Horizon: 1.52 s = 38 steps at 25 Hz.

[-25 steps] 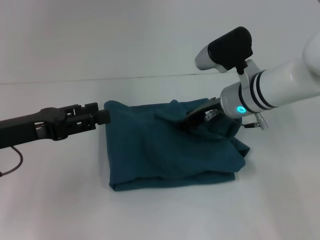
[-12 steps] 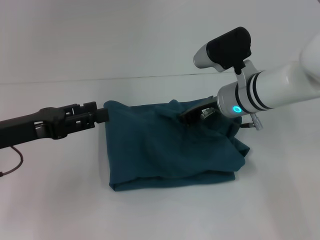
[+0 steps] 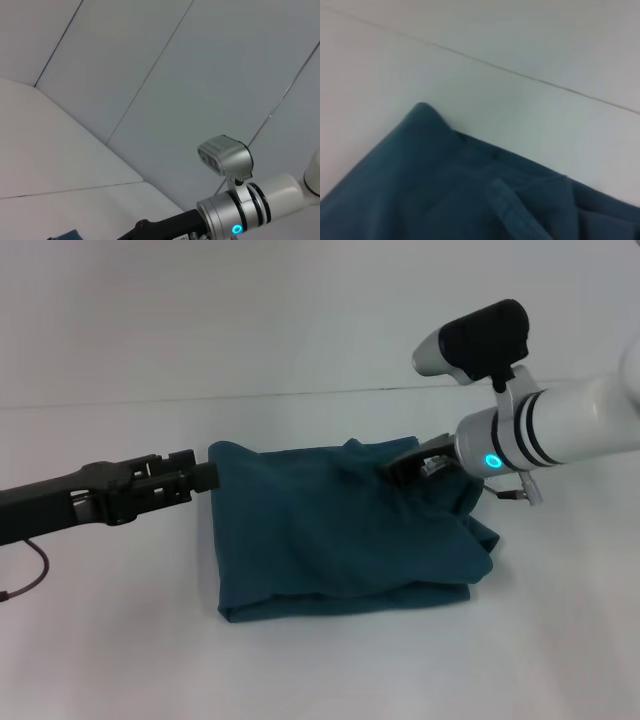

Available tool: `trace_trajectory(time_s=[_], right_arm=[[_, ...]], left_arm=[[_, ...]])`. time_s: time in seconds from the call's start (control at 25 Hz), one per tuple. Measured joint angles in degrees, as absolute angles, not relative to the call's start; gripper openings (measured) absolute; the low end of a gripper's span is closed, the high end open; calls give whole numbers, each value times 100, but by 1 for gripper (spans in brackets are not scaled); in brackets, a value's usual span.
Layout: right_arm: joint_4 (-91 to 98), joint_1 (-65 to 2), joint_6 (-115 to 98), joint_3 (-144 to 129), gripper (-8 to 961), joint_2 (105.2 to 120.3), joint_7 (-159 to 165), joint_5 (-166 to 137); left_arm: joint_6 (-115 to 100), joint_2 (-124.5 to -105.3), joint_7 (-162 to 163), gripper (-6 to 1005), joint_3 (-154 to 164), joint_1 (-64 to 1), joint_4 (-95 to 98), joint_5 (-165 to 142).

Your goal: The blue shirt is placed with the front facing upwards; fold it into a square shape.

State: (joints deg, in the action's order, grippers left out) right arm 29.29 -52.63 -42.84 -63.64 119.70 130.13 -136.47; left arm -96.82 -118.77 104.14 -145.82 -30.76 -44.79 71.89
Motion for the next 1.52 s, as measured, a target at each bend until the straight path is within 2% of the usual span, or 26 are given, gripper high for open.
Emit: trace_trajectory(time_s=[0.76,1.2,1.32,1.52], right_arm=[[2896,-4906,-3410,-6365,46,11962,13446,-13665],[3167,-4856,-3160,-6252,175,11938,13680,-13649],[3474,-4846,-3414,-6235,382,11949,13673,-13649],[3710,-4920,-4010,-6330,497,11973,13583,-13649]], left_arm=[[-9747,-11953,10415,679,-14572,-3015,-4483,7330],[-9747,-11980,10429,680,-14573,-2996,-4483,7332],[-9748,-11980,10440,680,-14578,-2996,-4482,7351],[-9760,-11979,10454,680,-14581,-2990,-4482,7422]])
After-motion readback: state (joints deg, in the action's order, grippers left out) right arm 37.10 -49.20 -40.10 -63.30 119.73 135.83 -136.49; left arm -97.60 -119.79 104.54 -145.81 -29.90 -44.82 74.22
